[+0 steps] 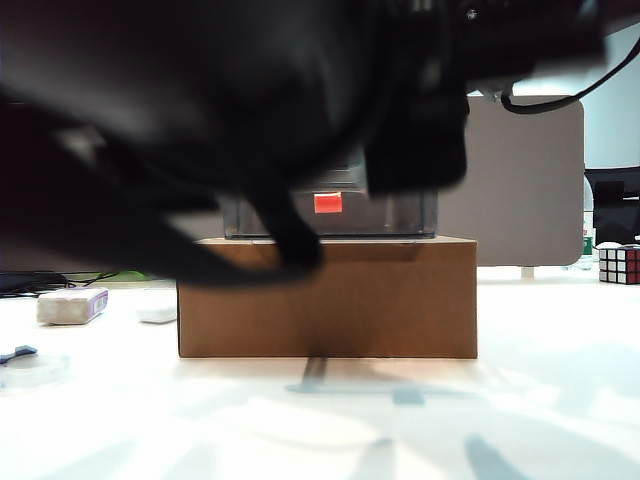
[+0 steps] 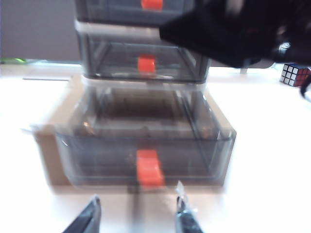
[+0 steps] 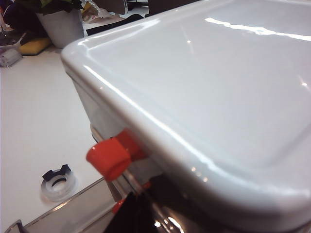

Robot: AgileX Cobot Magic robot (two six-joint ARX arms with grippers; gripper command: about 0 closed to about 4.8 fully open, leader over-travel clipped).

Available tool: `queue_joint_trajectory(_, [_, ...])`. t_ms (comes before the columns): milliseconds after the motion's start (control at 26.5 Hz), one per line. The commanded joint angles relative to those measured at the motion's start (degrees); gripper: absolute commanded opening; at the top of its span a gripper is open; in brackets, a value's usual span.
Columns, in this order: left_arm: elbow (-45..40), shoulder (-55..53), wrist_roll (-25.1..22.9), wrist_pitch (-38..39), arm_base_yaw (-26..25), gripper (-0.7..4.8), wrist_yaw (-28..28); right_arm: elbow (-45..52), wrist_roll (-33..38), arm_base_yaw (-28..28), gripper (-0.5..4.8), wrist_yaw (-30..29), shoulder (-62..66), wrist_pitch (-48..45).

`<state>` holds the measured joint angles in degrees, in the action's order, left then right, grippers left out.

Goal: Open the third layer of the drawer on the table, pick up the transparent tape on the table and put it in, and finally close the drawer.

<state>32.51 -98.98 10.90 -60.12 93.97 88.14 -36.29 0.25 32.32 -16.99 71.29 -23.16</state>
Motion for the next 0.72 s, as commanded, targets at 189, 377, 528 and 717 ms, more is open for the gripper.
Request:
queue_joint_trajectory(189, [-8.6,17.6,-5.1,-0.9,1.4,1.11,2.5,-0.3,-0.8,0.0,-0.05,0.3,-0.1,2.1])
queue_joint_trajectory(377, [-17.8,37.7,-13.2,-0.5,-7.1,1.11,-11.2,-0.3,-0.8,0.0,-0.05,0.1,-0.1,3.7])
queue_joint_trajectory(528, [-19.2,46.4,-15.8,4.2,-16.3,1.11,-23.5,-0.3,-0.8,0.0,-0.05,0.1,-0.1,3.7])
queue_joint_trajectory(717, [-19.1,57.8,-4.5,23.7,-39.8,1.11,-53.3,-0.3,-0.8,0.0,-0.05,0.1,-0.1,4.2])
